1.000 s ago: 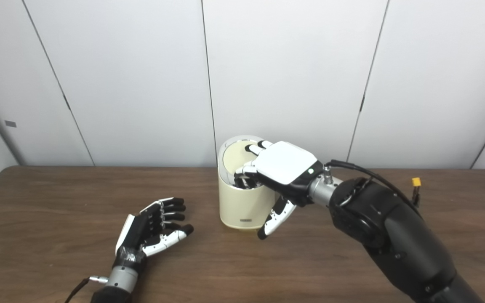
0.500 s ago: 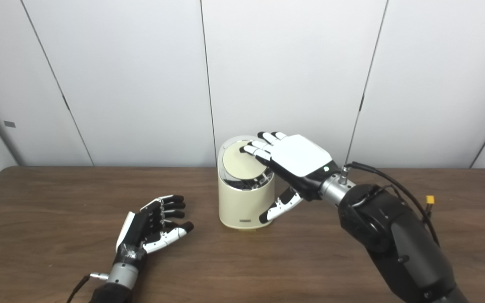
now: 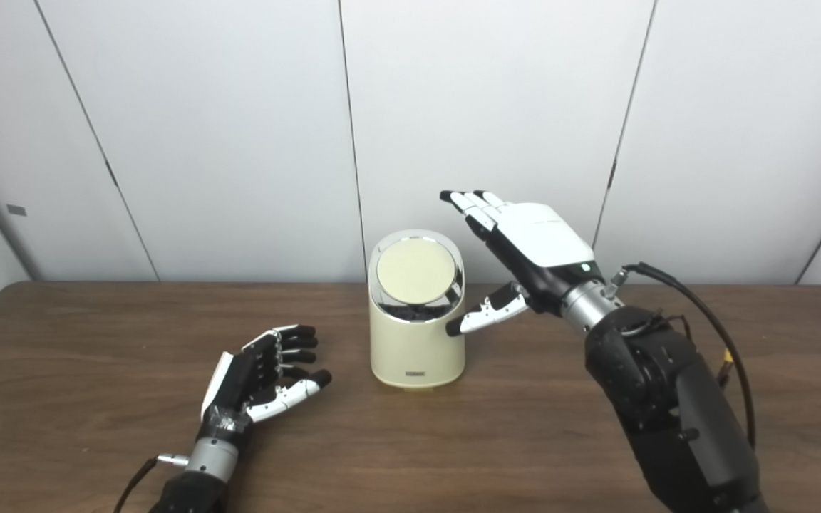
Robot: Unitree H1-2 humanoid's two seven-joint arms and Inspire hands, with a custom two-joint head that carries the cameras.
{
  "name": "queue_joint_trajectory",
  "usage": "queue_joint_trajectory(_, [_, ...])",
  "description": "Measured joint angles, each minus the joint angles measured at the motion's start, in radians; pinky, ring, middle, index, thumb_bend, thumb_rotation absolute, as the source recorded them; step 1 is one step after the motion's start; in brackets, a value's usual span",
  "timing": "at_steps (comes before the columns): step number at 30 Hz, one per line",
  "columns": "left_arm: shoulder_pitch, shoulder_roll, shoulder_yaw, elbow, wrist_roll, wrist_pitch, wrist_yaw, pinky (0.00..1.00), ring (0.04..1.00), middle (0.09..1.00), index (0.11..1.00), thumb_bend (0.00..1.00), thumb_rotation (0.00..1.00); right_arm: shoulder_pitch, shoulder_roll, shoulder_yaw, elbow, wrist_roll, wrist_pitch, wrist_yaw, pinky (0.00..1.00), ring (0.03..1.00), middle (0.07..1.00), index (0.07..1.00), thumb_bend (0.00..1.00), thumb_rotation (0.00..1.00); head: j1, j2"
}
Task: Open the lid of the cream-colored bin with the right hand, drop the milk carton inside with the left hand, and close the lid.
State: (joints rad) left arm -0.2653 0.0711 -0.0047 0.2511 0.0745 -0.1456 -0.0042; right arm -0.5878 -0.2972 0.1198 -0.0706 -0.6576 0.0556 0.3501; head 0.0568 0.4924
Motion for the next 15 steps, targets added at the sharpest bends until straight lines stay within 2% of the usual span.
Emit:
queue_joint_trajectory(2, [0.0,0.0,0.001,0.0,0.0,0.0,0.0,0.58,0.671,0.714,0.735,0.77,0.17,0.019,0.024,-0.043,0.004,0.083,0.043,0.0,0.77,0.918,0.959,0.955,0.82,0.38,-0.002,-0.002])
queue_joint_trajectory(5, [0.0,0.001,-0.001,-0.004,-0.005,0.0,-0.008,0.6,0.675,0.714,0.744,0.76,0.17,0.068,0.052,-0.109,-0.001,0.207,0.087,-0.007,0.79,0.923,0.95,0.933,0.79,0.32,0.0,0.002])
queue_joint_trajectory(11, [0.007,0.01,-0.002,-0.013,-0.026,0.003,-0.044,0.61,0.686,0.723,0.754,0.79,0.17,0.194,0.057,-0.165,0.011,0.367,0.085,-0.062,0.8,0.907,0.93,0.923,0.79,0.32,-0.011,0.0])
queue_joint_trajectory(15, [0.016,0.018,0.001,-0.025,-0.038,0.004,-0.056,0.62,0.707,0.747,0.781,0.78,0.18,0.228,0.08,-0.18,0.029,0.44,0.067,-0.102,0.78,0.908,0.935,0.929,0.78,0.35,-0.015,0.005])
